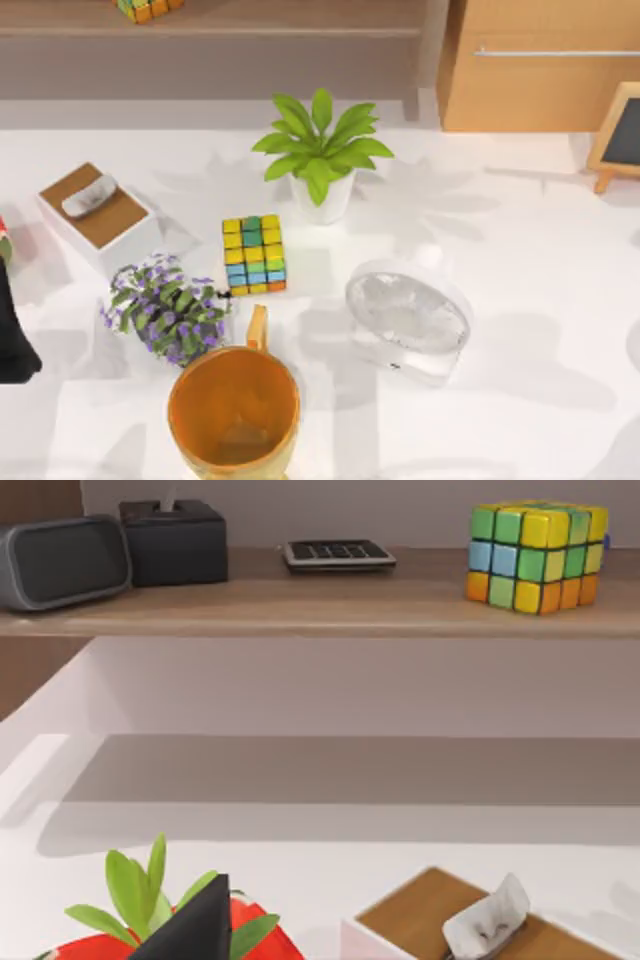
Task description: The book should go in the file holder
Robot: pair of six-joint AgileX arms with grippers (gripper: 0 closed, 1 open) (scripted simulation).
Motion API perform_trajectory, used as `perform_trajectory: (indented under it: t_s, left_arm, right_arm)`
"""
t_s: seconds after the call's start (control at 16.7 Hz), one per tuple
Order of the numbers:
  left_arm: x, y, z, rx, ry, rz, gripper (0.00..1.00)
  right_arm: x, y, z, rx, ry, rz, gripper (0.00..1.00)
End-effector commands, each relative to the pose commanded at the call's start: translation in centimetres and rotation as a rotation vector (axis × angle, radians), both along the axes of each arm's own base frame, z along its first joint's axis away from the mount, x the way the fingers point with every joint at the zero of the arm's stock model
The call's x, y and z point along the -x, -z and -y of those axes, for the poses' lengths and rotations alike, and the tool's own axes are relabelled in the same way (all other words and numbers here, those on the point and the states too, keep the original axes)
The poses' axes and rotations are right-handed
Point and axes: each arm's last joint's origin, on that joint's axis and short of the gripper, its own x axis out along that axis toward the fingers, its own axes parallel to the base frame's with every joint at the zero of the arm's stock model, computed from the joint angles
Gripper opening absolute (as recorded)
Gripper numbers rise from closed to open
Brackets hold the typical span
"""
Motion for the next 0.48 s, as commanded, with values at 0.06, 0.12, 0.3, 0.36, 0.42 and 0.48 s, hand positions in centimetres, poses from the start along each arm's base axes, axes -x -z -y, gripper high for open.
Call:
perform_trajectory:
  t_s: [0.06, 0.12, 0.3, 0.36, 0.42, 0.48]
  left_arm:
    - [0.00, 0.00, 0.00, 0.000, 0.000, 0.000, 1.00]
    - [0.00, 0.00, 0.00, 0.000, 0.000, 0.000, 1.00]
    - [0.00, 0.00, 0.00, 0.000, 0.000, 0.000, 1.00]
    - [0.00, 0.00, 0.00, 0.000, 0.000, 0.000, 1.00]
    - [0.00, 0.00, 0.00, 0.000, 0.000, 0.000, 1.00]
    - [0.00, 0.00, 0.00, 0.000, 0.000, 0.000, 1.00]
  right_arm:
    - [-0.29, 0.13, -0.04, -0.008, 0.000, 0.000, 0.00]
    - [-0.29, 0.13, -0.04, -0.008, 0.000, 0.000, 0.00]
    - [-0.29, 0.13, -0.04, -0.008, 0.000, 0.000, 0.00]
    - [-0.13, 0.16, 0.05, -0.010, 0.003, -0.002, 0.00]
    - [-0.22, 0.11, 0.05, -0.010, 0.002, 0.000, 0.00]
    - [-0.53, -0.01, 0.03, -0.010, 0.000, 0.006, 0.00]
